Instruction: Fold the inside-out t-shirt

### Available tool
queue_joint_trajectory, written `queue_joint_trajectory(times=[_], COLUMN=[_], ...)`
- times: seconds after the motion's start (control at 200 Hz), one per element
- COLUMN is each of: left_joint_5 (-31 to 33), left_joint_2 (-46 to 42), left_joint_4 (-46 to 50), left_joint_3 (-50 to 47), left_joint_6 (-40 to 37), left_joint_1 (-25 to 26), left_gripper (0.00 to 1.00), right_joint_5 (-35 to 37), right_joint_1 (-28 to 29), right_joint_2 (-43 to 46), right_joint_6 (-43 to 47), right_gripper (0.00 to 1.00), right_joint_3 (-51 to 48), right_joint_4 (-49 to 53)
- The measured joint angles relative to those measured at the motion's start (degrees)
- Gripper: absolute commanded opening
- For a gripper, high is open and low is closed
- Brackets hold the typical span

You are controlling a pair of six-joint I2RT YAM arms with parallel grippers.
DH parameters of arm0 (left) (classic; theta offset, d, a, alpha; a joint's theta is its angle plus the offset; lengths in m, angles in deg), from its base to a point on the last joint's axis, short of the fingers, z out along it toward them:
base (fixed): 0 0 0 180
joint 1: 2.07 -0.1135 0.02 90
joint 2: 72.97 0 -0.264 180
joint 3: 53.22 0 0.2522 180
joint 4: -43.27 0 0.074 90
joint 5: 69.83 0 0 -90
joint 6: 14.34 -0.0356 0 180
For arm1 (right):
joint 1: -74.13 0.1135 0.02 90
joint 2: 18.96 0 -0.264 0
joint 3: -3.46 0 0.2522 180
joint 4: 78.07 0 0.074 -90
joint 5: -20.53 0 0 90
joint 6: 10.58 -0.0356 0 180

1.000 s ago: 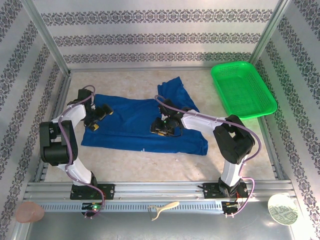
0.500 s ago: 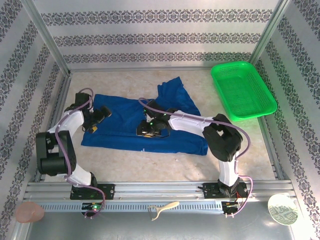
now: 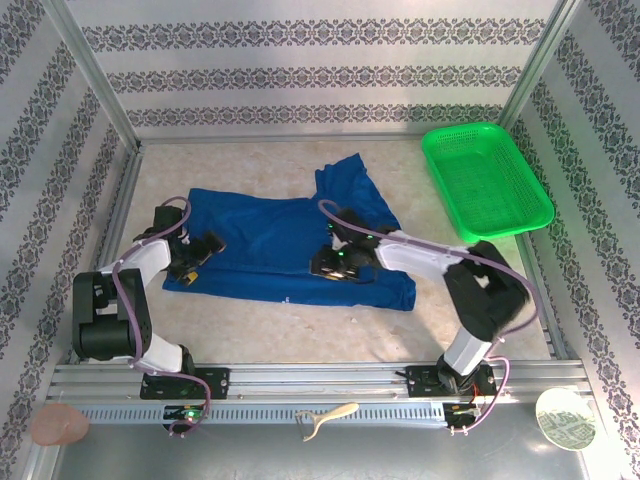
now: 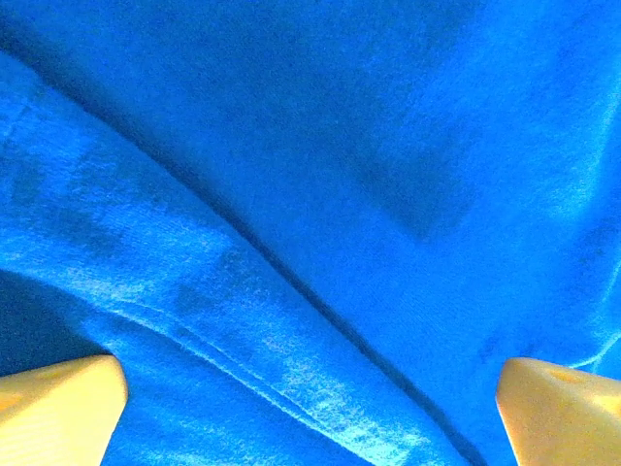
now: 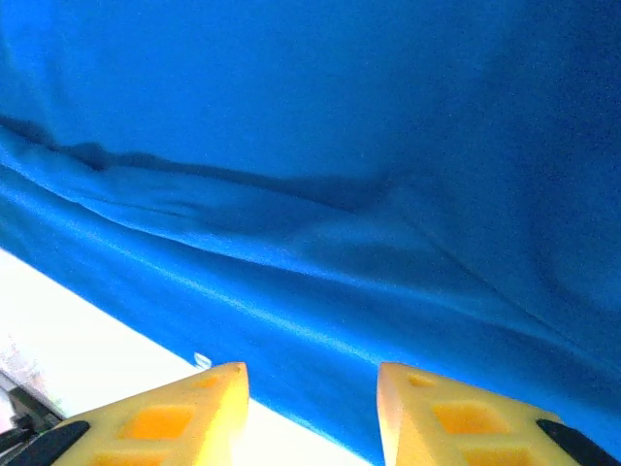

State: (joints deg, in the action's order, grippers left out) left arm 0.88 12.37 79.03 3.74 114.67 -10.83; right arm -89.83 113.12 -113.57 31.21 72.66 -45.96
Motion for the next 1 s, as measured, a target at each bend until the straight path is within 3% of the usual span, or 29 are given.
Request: queue_joint_trajectory(times=[0.475, 0.654, 0.739, 0.819, 0.999], left_joint_5=[-0.4, -1.4, -0.6, 0.4, 4.1], left_joint_2=[-6.4, -15.9, -17.9, -14.6, 6.4], left_joint_4=[-4.9, 1.9, 7.3, 10.3, 11.3], left_joint_3=[-7.0, -11.1, -7.6, 1.1, 26.8], left_joint_6=[0.5, 2.4, 2.0, 0.4, -6.8], left_joint_1=[0.0, 0.0, -0.3, -1.3, -3.9], left_gripper=[1.00, 1.00, 0.99, 0.99, 1.00], right_joint_5=[6.5, 8.8, 9.2, 9.5, 12.1], right_joint_1=[-1.3, -1.1, -4.3, -9.3, -16.0], right_joint_2=[15.8, 25.4, 28.3, 25.8, 7.1], right_joint_6=[-10.4, -13.1, -11.1, -7.6, 2.3], right_gripper=[0.42, 0.44, 0.49, 0.55, 0.69], right_joint_3=[-23.2, -25.8, -20.9, -11.1, 19.9], right_joint_4=[-6.2, -0.6, 5.3, 9.0, 11.6])
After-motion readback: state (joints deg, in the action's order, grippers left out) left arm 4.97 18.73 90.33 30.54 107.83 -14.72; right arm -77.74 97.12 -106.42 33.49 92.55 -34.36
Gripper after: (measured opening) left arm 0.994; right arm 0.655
